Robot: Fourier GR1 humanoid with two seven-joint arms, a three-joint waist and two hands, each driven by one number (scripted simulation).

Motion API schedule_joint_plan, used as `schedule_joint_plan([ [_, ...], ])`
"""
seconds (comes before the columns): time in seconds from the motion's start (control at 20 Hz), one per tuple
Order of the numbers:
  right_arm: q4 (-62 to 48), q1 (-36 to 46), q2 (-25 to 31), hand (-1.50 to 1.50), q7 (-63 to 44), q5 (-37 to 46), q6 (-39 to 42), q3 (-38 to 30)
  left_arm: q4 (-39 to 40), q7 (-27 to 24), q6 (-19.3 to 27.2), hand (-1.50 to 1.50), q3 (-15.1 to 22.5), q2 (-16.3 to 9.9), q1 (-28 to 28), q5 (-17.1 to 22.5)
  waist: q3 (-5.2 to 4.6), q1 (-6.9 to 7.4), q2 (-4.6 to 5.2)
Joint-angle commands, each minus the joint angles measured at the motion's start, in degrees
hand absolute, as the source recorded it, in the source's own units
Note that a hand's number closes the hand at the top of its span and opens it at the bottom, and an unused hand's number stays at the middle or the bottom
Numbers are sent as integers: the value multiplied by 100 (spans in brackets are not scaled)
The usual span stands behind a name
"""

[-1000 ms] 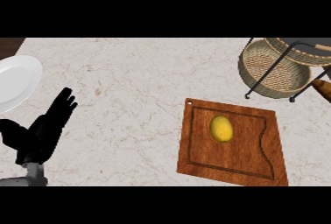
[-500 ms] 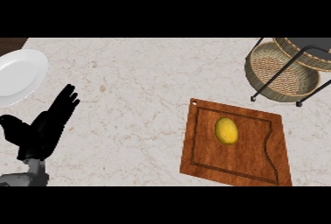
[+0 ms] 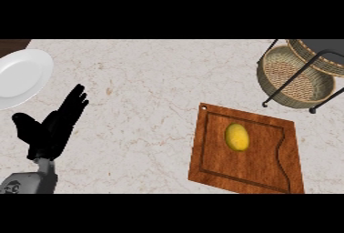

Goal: Pick the croissant from the cutting board and place it in the tiered basket

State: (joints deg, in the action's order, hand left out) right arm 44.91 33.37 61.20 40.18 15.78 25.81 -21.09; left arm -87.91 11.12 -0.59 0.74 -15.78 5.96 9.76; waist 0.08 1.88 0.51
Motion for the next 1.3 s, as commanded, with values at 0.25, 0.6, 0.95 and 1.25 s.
schedule_joint_plan([
  [0.25, 271, 1025, -857, 150, -876, 63, 278, 656, 45, 129, 55, 0, -56, 129, 77, -120, -10, -129, -46],
  [0.6, 680, 1298, -1316, 150, -1852, 314, 177, 953, -8, -184, -163, 0, -204, 98, -412, -145, -12, -142, -52],
  [0.95, 111, 1607, -1638, 150, -1678, 807, -146, 1176, 213, -48, -204, 0, -390, 98, 40, -132, -9, -110, -25],
  [1.25, -37, 1584, -1971, 150, -1666, 1081, -739, 1154, -189, -27, -158, 0, -254, 263, -268, -236, -8, -101, -37],
])
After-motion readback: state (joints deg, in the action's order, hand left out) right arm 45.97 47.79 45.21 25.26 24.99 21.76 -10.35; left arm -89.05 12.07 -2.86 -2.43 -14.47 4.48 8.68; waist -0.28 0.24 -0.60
